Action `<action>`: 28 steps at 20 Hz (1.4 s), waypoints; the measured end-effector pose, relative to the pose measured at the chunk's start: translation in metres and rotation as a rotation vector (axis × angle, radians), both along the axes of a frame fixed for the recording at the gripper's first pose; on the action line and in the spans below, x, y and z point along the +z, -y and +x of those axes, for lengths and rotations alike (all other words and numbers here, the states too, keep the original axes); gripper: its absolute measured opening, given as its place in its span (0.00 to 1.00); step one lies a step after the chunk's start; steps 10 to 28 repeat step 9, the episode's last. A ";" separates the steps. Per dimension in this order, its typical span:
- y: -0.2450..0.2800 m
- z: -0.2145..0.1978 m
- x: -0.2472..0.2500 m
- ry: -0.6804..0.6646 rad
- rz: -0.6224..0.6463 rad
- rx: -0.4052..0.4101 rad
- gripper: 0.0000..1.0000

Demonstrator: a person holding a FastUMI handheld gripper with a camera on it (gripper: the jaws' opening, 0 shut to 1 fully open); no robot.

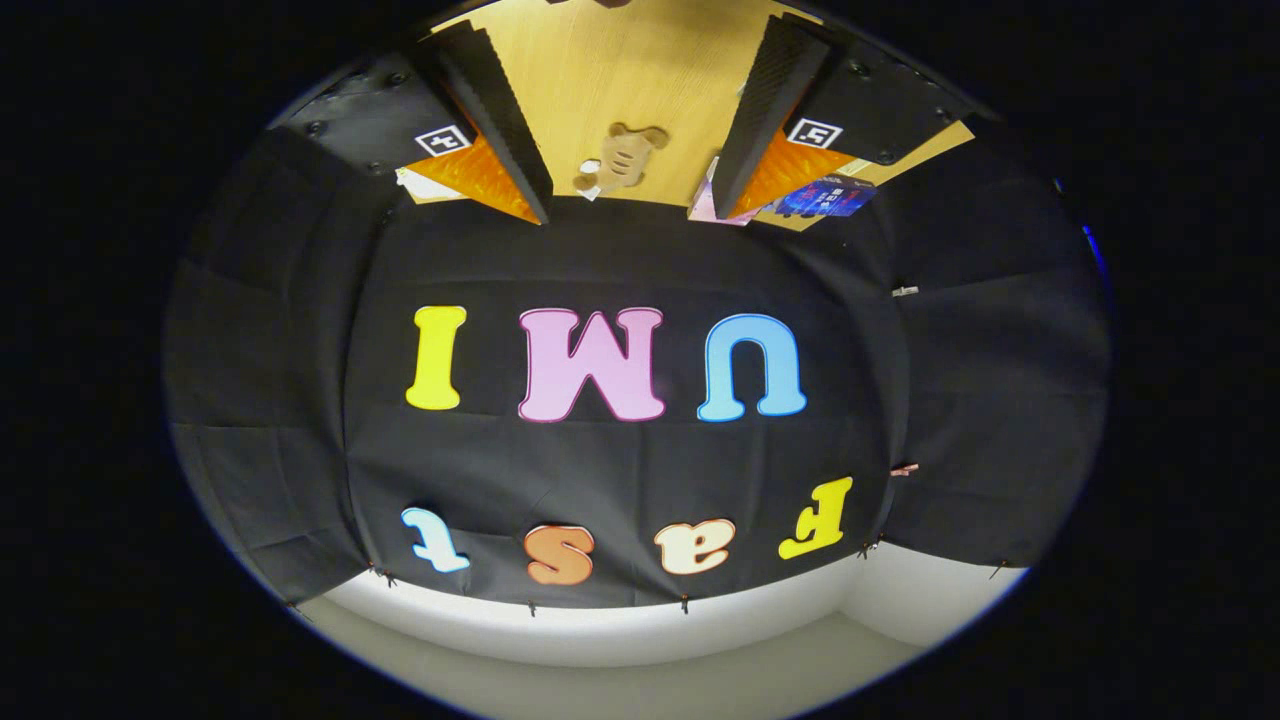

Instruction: Open the storage box then place both shoes into the box .Put the left shoe in first, then the right shoe, with the right side of both shoes facing outward in a uniform manner.

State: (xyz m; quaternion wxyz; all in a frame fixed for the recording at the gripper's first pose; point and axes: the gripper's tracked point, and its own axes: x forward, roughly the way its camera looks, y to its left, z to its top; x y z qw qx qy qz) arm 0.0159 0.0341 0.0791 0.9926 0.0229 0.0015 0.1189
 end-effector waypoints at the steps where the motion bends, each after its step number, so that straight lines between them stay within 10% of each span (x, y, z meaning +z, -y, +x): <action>1: 0.004 -0.003 0.005 0.018 0.010 -0.011 0.98; 8: 0.011 -0.028 -0.003 0.069 0.012 -0.161 0.98; 28: 0.008 -0.031 -0.009 0.055 0.032 -0.164 0.98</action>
